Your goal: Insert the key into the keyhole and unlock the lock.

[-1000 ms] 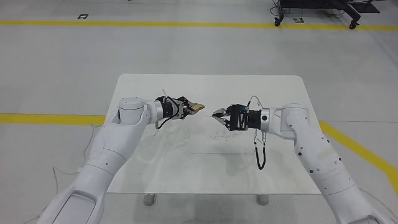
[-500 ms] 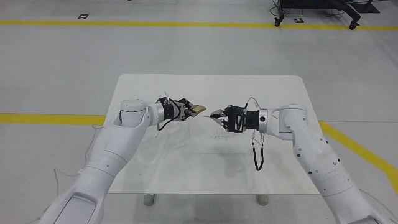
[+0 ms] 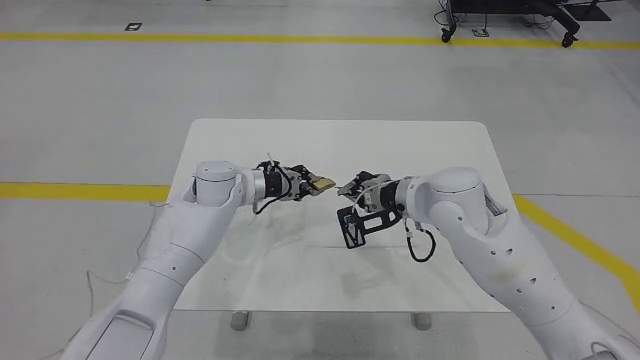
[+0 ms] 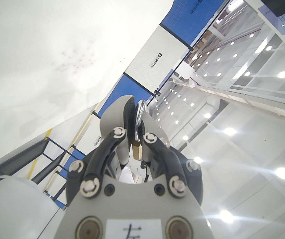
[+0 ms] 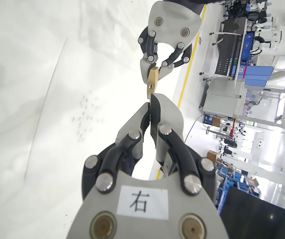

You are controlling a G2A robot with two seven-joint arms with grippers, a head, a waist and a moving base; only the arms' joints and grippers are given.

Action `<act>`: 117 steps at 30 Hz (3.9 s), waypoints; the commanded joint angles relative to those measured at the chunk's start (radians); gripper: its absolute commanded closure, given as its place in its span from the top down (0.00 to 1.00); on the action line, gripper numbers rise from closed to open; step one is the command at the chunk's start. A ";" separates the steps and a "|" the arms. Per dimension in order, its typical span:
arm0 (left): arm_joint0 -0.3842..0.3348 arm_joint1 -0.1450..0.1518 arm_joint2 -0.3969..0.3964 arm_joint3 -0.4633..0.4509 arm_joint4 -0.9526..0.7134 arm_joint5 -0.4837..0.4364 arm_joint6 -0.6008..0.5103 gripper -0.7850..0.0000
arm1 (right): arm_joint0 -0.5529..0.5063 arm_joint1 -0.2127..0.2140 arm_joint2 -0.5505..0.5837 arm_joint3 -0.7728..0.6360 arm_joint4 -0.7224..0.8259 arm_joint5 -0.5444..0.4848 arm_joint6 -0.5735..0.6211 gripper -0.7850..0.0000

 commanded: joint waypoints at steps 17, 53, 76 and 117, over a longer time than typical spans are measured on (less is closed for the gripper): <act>-0.009 -0.013 0.034 0.011 -0.035 0.037 0.020 0.00 | 0.016 0.003 -0.088 -0.028 -0.071 -0.018 0.072 0.00; -0.012 -0.014 0.044 0.021 -0.053 0.037 0.015 0.00 | 0.093 0.011 -0.176 -0.013 0.101 -0.018 0.280 0.00; 0.000 -0.010 0.042 -0.003 -0.068 0.049 0.013 0.00 | 0.112 0.002 -0.181 0.039 0.142 -0.004 0.267 0.00; 0.100 0.010 -0.086 -0.135 -0.060 -0.353 0.127 0.00 | -0.137 0.005 0.055 0.197 0.530 0.495 -0.199 0.68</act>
